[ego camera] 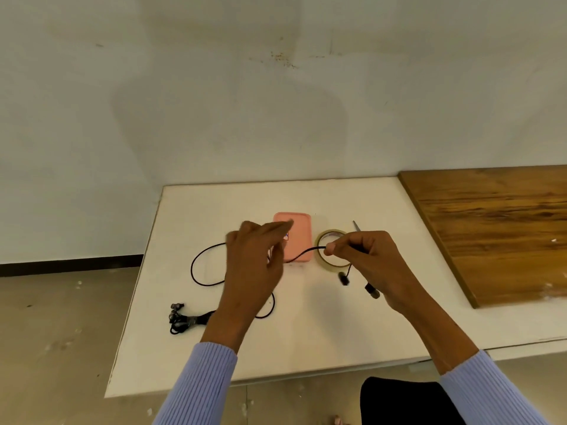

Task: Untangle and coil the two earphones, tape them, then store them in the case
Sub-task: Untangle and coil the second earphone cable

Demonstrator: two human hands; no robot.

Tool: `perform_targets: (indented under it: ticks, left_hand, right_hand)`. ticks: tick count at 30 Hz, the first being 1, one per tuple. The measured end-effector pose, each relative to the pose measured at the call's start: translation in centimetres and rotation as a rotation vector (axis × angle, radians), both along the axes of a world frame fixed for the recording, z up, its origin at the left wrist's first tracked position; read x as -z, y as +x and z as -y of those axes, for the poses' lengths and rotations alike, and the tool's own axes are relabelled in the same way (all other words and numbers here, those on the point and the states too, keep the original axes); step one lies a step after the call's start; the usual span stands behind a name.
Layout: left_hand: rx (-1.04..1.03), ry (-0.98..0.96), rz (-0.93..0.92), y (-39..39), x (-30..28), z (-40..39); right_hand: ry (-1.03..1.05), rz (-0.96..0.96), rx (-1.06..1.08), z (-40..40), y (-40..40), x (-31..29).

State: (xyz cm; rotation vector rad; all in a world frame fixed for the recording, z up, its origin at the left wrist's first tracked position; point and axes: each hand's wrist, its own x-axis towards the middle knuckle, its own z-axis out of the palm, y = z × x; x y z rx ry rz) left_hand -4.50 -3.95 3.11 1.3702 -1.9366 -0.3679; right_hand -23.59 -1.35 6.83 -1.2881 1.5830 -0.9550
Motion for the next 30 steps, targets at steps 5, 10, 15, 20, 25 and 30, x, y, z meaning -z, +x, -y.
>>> perform_targets:
  ticks: [5, 10, 15, 20, 25, 30]
  left_hand:
    - [0.173, 0.233, -0.293, -1.9, -0.5, -1.0]
    - [0.144, 0.197, -0.26, -1.2, -0.9, -0.7]
    - [0.057, 0.137, -0.214, 1.0, -0.5, 0.2]
    - [0.016, 0.119, -0.167, 1.9, -0.1, 0.5]
    - [0.02, 0.143, -0.17, 1.9, 0.2, 0.5]
    - [0.047, 0.186, -0.119, 1.9, 0.4, 0.3]
  right_hand:
    - [-0.003, -0.021, -0.015, 0.3, 1.1, 0.7]
    - [0.008, -0.028, -0.092, 0.3, 1.3, 0.7]
    - [0.096, 0.021, -0.124, 0.1, -0.2, 0.7]
    - [0.089, 0.02, -0.093, 0.1, -1.0, 1.5]
    - [0.093, -0.032, -0.1, -0.1, -0.6, 1.9]
    - [0.073, -0.217, -0.09, -0.1, -0.2, 2.8]
